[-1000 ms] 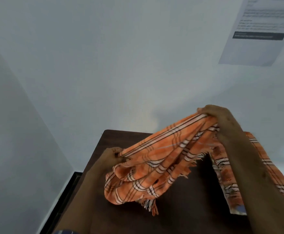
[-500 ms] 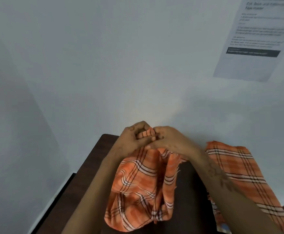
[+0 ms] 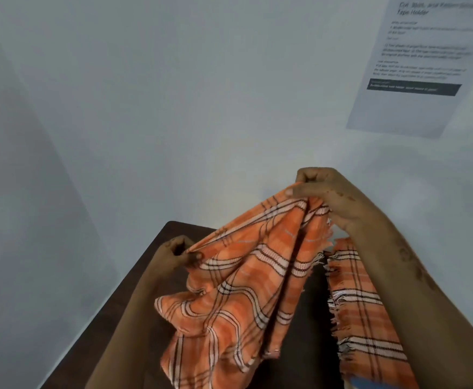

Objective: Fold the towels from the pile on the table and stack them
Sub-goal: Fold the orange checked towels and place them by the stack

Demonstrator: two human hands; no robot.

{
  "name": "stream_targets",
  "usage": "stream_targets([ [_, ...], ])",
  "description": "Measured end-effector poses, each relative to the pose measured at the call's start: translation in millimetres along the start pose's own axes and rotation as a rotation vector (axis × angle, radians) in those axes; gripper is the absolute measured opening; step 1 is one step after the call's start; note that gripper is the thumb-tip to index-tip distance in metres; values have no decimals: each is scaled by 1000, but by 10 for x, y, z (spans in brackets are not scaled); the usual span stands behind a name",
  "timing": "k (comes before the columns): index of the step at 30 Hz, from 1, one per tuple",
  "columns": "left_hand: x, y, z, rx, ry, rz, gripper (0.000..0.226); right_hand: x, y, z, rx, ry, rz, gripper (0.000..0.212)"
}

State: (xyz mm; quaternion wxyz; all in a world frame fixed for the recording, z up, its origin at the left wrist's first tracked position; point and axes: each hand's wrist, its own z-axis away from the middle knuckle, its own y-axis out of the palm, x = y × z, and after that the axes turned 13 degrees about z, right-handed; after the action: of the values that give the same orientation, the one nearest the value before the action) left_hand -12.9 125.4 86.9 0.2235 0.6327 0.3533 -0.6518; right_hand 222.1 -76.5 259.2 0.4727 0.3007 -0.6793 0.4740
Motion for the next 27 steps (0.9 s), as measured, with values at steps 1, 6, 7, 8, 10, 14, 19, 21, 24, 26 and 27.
stream_targets([
  [1, 9, 1, -14, -48, 19, -31, 34, -34, -42, -12, -68, 27, -52, 29],
  [6, -432, 186, -104, -286, 147, -4, 8, -170, -152, -100, -396, 81, 391, 19],
  [7, -586, 250, -101, -365, 193, -38, 17, -156, -99, -97, -353, 88, 458, 24],
  [8, -763, 328, -82, -397, 250, -65, 21, -121, -12, -84, -270, 94, 455, 35],
  [10, -1102, 481, -49, -309, 343, -96, 17, -83, 217, -111, -69, 48, 461, 57],
  [14, -1481, 620, -77, -121, 342, -201, 4, -8, 597, -290, 90, -105, 710, 16],
  [19, -1066, 326, -164, -81, 63, -252, 38, 202, 450, -497, 142, -143, 1029, 38],
  [21, -722, 155, -85, -38, -32, -176, 36, 355, 359, -459, 189, -123, 939, 36],
  [24, -221, -150, 121, -234, -156, -116, 17, 542, 244, -359, 179, -126, 662, 29],
  [26, -2, -322, 229, -319, -196, -86, 21, 568, 220, -385, 86, -131, 580, 31],
  [27, 65, -386, 241, -312, -201, -91, 16, 525, 225, -453, 8, -127, 610, 33],
])
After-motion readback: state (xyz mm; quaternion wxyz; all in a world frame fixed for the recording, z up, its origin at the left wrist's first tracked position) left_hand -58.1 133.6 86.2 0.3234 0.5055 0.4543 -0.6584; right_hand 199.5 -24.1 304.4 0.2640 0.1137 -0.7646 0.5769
